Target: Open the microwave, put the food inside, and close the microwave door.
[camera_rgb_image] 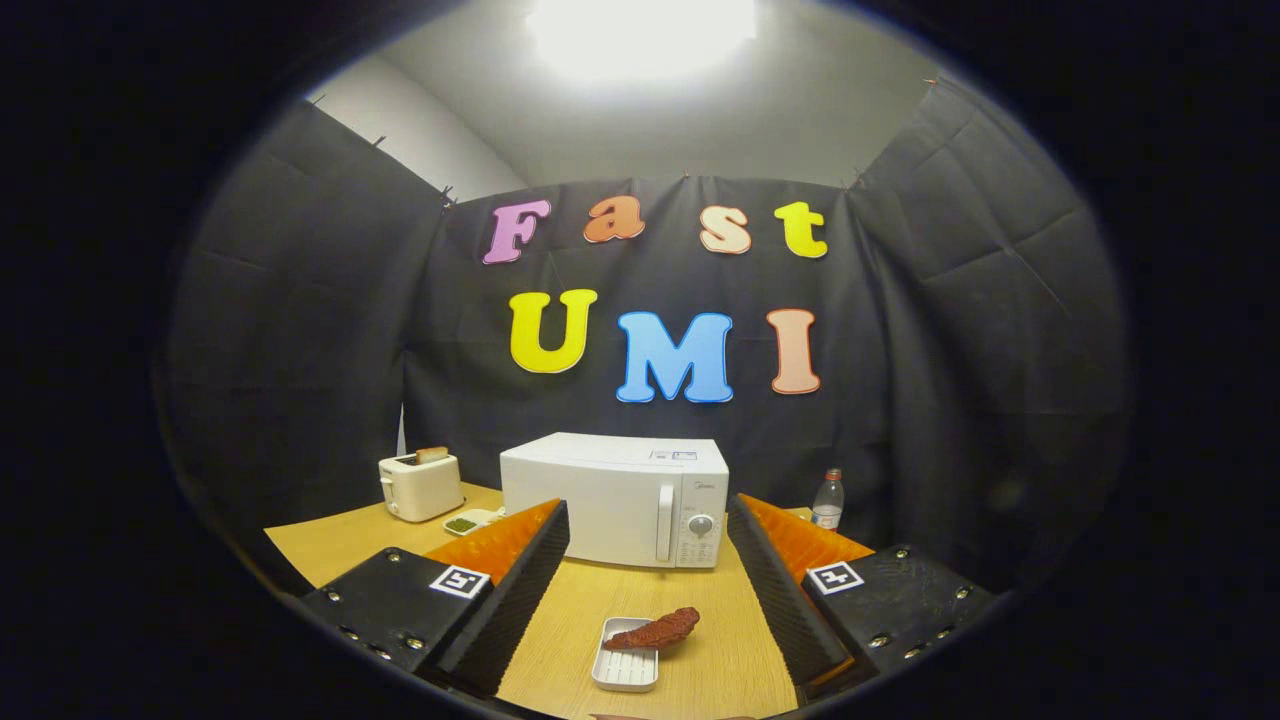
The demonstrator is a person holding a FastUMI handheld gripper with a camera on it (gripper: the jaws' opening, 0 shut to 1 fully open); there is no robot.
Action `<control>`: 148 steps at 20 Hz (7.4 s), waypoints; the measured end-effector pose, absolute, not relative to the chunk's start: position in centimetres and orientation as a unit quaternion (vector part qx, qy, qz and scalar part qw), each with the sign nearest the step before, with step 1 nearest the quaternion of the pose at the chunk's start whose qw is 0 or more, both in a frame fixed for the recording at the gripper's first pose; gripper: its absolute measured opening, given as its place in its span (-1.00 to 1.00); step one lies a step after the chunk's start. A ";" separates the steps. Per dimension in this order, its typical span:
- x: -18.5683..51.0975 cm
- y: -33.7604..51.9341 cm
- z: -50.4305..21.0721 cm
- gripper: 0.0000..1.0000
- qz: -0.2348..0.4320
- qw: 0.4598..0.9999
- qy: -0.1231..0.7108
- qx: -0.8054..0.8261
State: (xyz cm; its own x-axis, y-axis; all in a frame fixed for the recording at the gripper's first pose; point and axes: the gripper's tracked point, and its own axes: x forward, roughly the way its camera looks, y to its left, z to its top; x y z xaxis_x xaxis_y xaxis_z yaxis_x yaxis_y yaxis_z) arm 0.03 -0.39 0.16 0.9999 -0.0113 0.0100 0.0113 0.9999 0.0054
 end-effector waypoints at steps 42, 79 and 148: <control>29.5 -2.6 -11.9 0.98 -0.056 0.995 0.050 0.058; 31.4 -2.9 -16.6 -0.80 -0.080 0.992 0.092 0.035; 6.4 -3.7 -18.7 0.85 0.073 0.995 0.046 -0.041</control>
